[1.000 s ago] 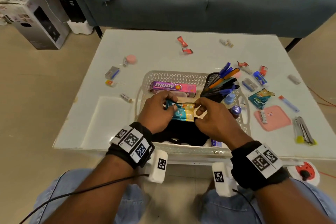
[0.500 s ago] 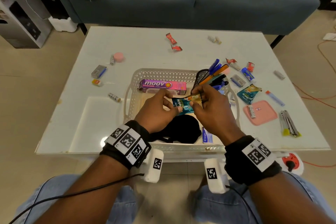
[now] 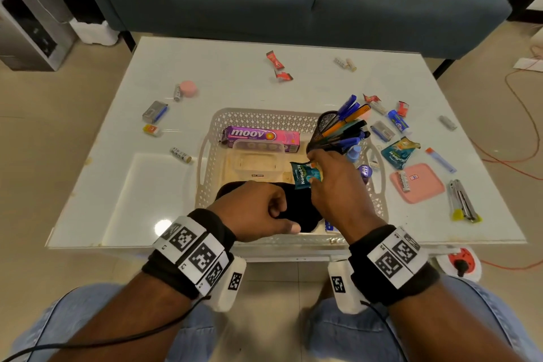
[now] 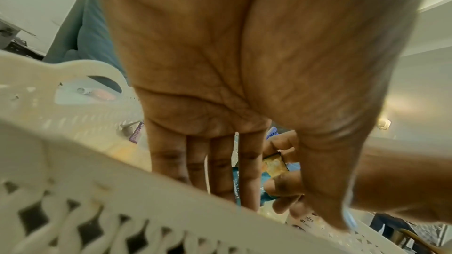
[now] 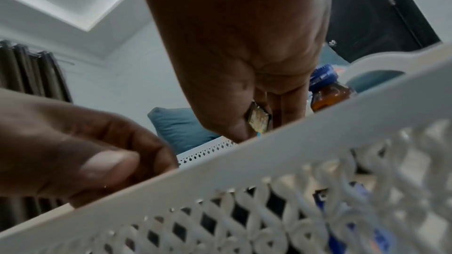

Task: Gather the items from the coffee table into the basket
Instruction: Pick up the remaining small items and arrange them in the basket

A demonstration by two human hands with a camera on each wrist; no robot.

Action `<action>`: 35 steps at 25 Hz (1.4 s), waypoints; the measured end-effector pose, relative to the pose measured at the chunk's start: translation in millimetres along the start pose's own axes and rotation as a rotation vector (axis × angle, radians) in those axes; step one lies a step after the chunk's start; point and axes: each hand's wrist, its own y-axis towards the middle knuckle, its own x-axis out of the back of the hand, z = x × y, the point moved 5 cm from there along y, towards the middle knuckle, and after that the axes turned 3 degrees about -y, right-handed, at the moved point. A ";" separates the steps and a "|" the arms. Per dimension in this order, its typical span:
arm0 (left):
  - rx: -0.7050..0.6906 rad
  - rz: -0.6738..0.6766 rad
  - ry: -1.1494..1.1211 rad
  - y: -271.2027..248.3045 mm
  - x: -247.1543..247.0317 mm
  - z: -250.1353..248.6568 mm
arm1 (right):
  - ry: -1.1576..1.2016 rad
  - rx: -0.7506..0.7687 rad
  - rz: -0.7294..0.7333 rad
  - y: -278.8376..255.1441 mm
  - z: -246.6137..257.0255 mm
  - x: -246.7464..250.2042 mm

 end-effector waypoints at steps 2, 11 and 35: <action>-0.023 -0.117 -0.059 1.5 11.7 -0.7 | -0.118 -0.012 0.001 -1.1 2.1 3.4; 0.098 -0.231 0.297 11.2 39.7 11.8 | 0.163 -0.043 0.043 9.9 5.5 -1.3; -0.041 0.120 0.151 -7.7 0.2 -15.3 | -0.299 0.171 0.344 9.0 3.6 -32.1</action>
